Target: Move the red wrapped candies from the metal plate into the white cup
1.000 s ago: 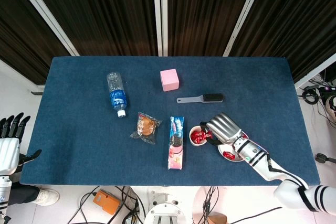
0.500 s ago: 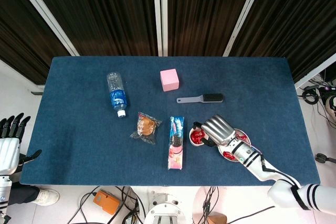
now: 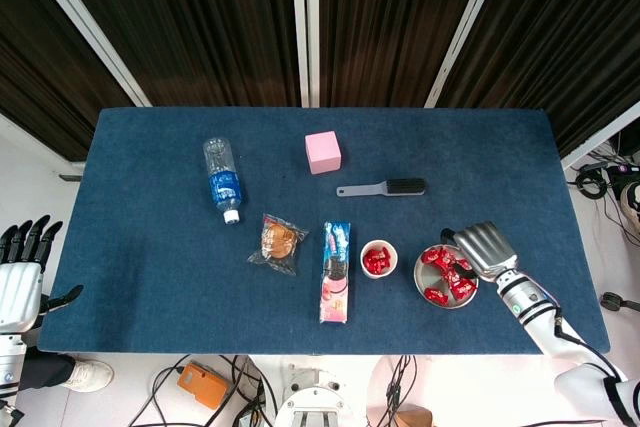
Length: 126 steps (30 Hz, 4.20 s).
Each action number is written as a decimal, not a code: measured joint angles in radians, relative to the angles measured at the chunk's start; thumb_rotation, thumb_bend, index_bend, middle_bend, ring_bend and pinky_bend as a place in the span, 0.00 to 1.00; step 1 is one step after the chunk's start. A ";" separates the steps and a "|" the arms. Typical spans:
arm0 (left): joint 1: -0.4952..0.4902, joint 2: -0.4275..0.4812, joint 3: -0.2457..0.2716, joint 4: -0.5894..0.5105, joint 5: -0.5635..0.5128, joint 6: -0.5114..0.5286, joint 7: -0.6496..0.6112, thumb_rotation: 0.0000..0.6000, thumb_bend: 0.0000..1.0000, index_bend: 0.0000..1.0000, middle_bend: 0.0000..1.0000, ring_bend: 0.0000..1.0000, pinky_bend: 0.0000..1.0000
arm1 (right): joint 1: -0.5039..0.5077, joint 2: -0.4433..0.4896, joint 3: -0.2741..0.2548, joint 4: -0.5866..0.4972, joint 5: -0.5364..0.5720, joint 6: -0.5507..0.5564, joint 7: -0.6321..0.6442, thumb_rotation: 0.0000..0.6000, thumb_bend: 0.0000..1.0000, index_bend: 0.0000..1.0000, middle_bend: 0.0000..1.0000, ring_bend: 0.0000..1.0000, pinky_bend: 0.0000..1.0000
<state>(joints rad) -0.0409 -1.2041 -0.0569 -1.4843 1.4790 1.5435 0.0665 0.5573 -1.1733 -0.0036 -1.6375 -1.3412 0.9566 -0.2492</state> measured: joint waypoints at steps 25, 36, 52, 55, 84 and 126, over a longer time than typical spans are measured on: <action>0.007 0.012 0.001 -0.020 -0.012 -0.001 0.017 1.00 0.02 0.09 0.01 0.00 0.00 | 0.065 -0.122 0.002 0.154 0.061 -0.153 -0.055 1.00 0.42 0.52 0.86 1.00 1.00; 0.005 0.008 0.000 -0.011 -0.014 -0.005 0.012 1.00 0.02 0.09 0.01 0.00 0.00 | 0.069 -0.130 0.000 0.163 0.084 -0.164 -0.064 1.00 0.51 0.64 0.86 1.00 1.00; 0.005 0.005 -0.002 -0.004 -0.008 0.002 0.002 1.00 0.02 0.09 0.01 0.00 0.00 | 0.066 0.001 0.056 -0.060 -0.004 -0.052 -0.002 1.00 0.54 0.66 0.86 1.00 1.00; 0.004 0.006 -0.003 -0.006 -0.006 0.003 0.003 1.00 0.02 0.09 0.01 0.00 0.00 | 0.085 0.016 0.083 -0.114 -0.054 -0.036 0.033 1.00 0.54 0.66 0.86 1.00 1.00; 0.001 0.009 -0.009 -0.006 -0.012 0.000 0.015 1.00 0.02 0.09 0.01 0.00 0.00 | 0.114 -0.038 0.075 -0.092 -0.109 -0.005 0.076 1.00 0.44 0.49 0.86 1.00 1.00; 0.005 0.009 -0.003 -0.012 -0.013 0.000 0.013 1.00 0.02 0.09 0.01 0.00 0.00 | 0.087 -0.180 -0.015 0.224 -0.047 -0.130 -0.011 1.00 0.44 0.58 0.86 1.00 1.00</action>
<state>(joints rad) -0.0361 -1.1953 -0.0598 -1.4965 1.4659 1.5434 0.0791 0.6447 -1.3532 -0.0186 -1.4131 -1.3887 0.8264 -0.2602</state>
